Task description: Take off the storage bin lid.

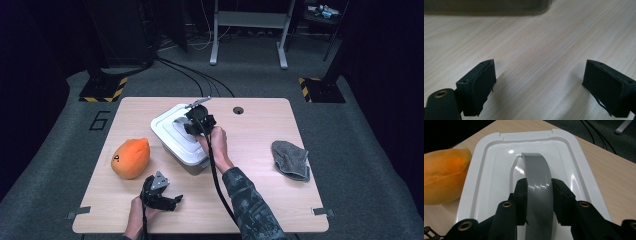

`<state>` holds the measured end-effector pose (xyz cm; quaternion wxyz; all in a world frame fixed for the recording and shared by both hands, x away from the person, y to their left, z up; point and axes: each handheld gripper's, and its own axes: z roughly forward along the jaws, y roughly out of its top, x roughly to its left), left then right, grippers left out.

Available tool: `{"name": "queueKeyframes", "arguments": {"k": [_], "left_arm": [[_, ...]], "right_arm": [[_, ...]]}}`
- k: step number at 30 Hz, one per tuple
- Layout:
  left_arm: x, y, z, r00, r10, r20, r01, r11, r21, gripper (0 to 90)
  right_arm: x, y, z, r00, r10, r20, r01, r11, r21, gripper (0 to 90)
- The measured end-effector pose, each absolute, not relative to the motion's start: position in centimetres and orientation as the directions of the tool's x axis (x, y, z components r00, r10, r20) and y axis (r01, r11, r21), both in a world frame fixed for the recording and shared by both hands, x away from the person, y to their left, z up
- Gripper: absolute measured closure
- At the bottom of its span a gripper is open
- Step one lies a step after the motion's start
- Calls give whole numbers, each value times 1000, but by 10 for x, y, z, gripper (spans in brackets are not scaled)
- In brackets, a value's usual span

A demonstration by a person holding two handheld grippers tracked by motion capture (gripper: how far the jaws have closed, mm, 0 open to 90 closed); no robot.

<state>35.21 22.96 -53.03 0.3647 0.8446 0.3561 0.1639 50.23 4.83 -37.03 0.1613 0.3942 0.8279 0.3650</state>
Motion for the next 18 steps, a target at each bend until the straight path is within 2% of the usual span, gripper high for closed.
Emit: {"name": "queueKeyframes", "arguments": {"k": [18], "left_arm": [[352, 230, -530, 691, 723, 11, 485, -475, 734, 110]], "right_arm": [[496, 35, -350, -630, 776, 12, 490, 386, 782, 668]]}}
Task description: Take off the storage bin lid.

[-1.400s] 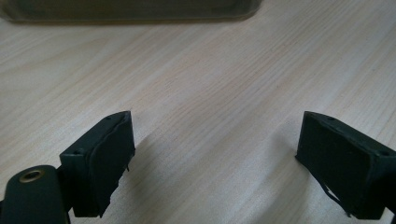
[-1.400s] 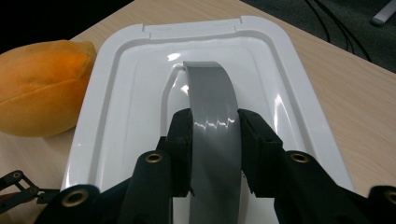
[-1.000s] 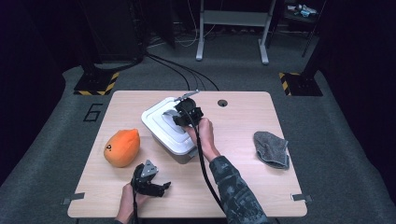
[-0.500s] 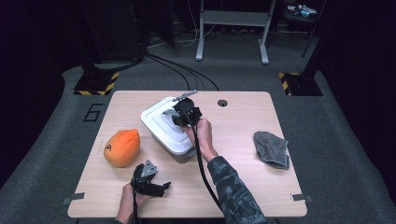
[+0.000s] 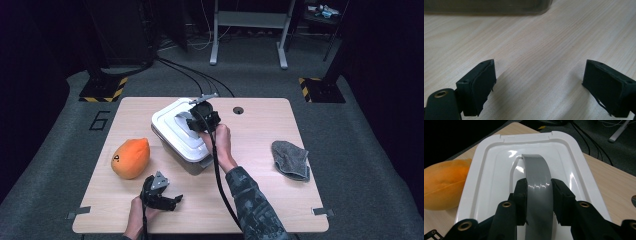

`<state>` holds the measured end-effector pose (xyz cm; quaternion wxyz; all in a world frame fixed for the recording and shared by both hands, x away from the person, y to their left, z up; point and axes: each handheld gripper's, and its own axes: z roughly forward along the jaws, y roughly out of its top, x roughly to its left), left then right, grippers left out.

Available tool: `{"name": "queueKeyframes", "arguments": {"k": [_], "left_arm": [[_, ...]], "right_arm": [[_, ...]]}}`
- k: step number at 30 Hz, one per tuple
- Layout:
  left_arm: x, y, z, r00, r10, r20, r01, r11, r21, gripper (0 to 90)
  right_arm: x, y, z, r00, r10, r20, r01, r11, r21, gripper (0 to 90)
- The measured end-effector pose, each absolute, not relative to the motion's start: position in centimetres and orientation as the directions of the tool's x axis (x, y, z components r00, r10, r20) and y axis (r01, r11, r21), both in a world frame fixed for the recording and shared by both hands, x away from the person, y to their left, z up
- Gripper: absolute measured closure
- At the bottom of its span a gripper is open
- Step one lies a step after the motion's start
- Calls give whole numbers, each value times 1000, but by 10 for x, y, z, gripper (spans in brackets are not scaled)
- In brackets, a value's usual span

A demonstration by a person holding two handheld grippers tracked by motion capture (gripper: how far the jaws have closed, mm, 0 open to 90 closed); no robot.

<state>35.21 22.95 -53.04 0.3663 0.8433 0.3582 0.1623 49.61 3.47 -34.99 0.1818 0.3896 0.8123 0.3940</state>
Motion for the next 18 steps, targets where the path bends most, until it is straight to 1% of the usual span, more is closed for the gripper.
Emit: {"name": "queueKeyframes", "arguments": {"k": [6, 7, 8, 10, 17, 18], "left_arm": [[352, 230, -530, 693, 721, 16, 483, -481, 732, 110], [352, 230, -530, 692, 721, 16, 483, -480, 732, 110], [352, 230, -530, 693, 721, 17, 483, -482, 731, 110], [352, 230, -530, 693, 721, 16, 483, -481, 731, 110], [352, 230, -530, 692, 722, 17, 484, -481, 731, 110], [352, 230, -530, 692, 722, 16, 484, -481, 731, 110]], "right_arm": [[494, 24, -342, -612, 791, 19, 499, 367, 785, 668], [495, 21, -341, -618, 786, 10, 488, 374, 788, 668], [493, 20, -340, -604, 796, 28, 508, 358, 783, 668], [494, 15, -338, -608, 794, 15, 494, 363, 790, 667], [493, 1, -332, -584, 811, 18, 501, 343, 795, 668], [494, -2, -331, -588, 808, 4, 491, 354, 796, 668]]}}
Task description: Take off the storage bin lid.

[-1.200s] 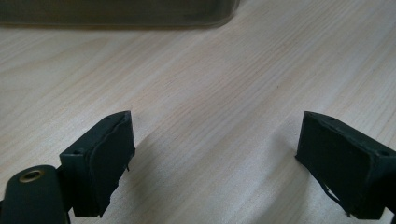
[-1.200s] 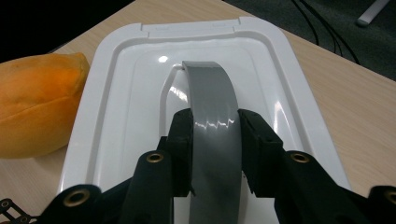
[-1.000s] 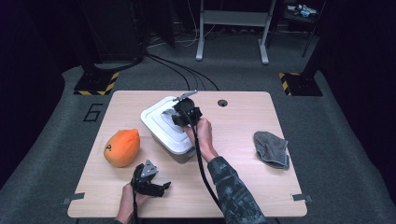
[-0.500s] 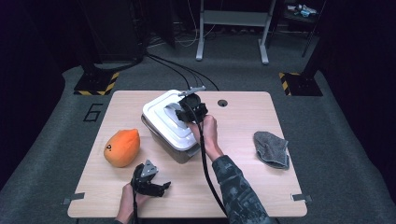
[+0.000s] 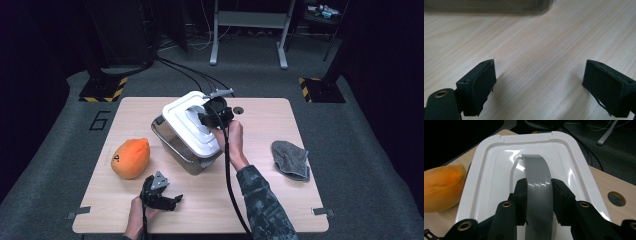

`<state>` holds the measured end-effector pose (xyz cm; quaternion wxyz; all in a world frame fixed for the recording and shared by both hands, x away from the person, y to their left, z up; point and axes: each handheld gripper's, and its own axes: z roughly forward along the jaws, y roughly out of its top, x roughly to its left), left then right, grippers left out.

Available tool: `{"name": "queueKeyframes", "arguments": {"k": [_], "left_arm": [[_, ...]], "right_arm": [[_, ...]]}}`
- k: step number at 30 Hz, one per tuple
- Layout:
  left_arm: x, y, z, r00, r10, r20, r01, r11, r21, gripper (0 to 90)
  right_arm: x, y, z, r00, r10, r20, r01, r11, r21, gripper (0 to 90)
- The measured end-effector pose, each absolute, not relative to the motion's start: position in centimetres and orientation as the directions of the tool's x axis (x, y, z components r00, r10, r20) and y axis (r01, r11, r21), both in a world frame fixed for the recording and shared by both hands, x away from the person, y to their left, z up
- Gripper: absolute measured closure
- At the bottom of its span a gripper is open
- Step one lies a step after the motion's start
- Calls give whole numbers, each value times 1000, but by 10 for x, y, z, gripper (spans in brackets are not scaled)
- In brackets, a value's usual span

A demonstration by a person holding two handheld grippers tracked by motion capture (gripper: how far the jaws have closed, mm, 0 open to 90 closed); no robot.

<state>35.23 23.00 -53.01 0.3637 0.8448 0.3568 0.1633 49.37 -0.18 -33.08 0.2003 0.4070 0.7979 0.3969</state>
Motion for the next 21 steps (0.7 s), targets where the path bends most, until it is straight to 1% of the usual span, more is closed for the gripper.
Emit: {"name": "queueKeyframes", "arguments": {"k": [1, 3, 4, 5, 10, 13, 21], "left_arm": [[352, 230, -530, 691, 723, 15, 486, -479, 732, 110], [352, 230, -530, 692, 722, 16, 485, -480, 731, 110], [352, 230, -530, 692, 722, 16, 484, -481, 731, 110], [352, 230, -530, 691, 722, 16, 485, -480, 731, 110], [352, 230, -530, 689, 724, 18, 484, -480, 732, 110], [352, 230, -530, 689, 725, 16, 488, -479, 730, 110], [352, 230, -530, 689, 725, 22, 483, -481, 732, 110]], "right_arm": [[495, -4, -330, -593, 805, -5, 478, 357, 802, 667], [494, -8, -328, -578, 816, 9, 490, 339, 803, 667], [495, -12, -328, -586, 810, -6, 476, 350, 807, 667], [494, -13, -327, -569, 822, 12, 493, 330, 805, 667], [495, -29, -325, -558, 830, -1, 486, 327, 810, 667], [495, -36, -325, -535, 844, 20, 502, 300, 811, 668], [497, -61, -324, -491, 871, 21, 509, 268, 818, 667]]}}
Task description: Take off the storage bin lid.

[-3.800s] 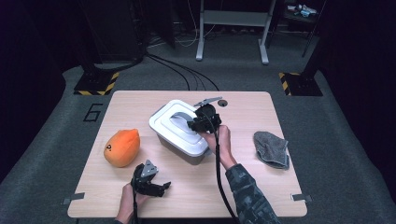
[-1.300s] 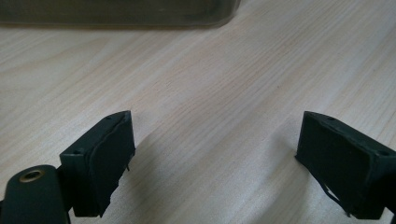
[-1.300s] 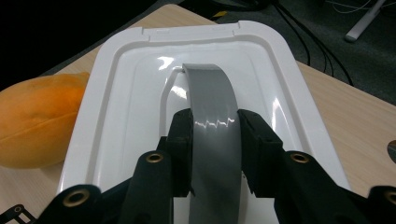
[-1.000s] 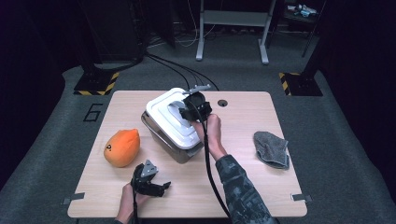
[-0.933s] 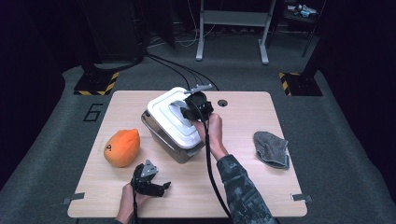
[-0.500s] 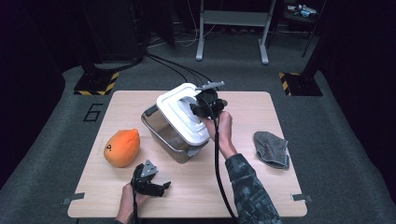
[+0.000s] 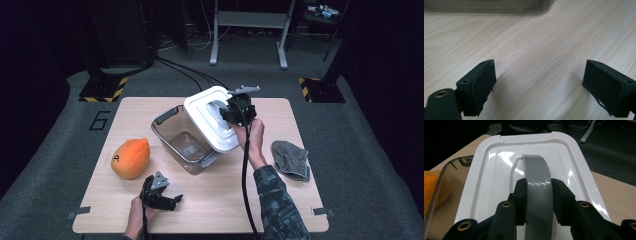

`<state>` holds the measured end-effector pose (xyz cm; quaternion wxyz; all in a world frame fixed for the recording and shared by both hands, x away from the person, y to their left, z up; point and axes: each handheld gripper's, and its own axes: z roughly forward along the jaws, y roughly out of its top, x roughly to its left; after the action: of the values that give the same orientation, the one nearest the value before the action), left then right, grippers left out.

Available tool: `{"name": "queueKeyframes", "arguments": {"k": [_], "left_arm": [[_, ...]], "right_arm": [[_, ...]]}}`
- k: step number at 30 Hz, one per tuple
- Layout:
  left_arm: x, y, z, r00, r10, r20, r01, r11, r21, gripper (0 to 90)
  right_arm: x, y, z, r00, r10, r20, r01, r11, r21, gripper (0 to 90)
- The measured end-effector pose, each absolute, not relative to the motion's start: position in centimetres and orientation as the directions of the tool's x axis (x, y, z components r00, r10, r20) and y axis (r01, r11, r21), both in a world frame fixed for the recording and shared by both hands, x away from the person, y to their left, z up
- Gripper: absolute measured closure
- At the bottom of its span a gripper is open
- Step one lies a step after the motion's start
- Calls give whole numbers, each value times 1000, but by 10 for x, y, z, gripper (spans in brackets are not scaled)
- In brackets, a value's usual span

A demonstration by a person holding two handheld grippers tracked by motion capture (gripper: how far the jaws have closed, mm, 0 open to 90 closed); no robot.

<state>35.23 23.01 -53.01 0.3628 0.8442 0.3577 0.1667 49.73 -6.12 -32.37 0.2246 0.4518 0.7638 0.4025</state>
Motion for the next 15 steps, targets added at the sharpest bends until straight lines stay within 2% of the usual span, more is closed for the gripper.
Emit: {"name": "queueKeyframes", "arguments": {"k": [15], "left_arm": [[353, 231, -530, 695, 719, 20, 483, -487, 728, 110]], "right_arm": [[500, -104, -326, -402, 916, 16, 529, 218, 820, 667]]}}
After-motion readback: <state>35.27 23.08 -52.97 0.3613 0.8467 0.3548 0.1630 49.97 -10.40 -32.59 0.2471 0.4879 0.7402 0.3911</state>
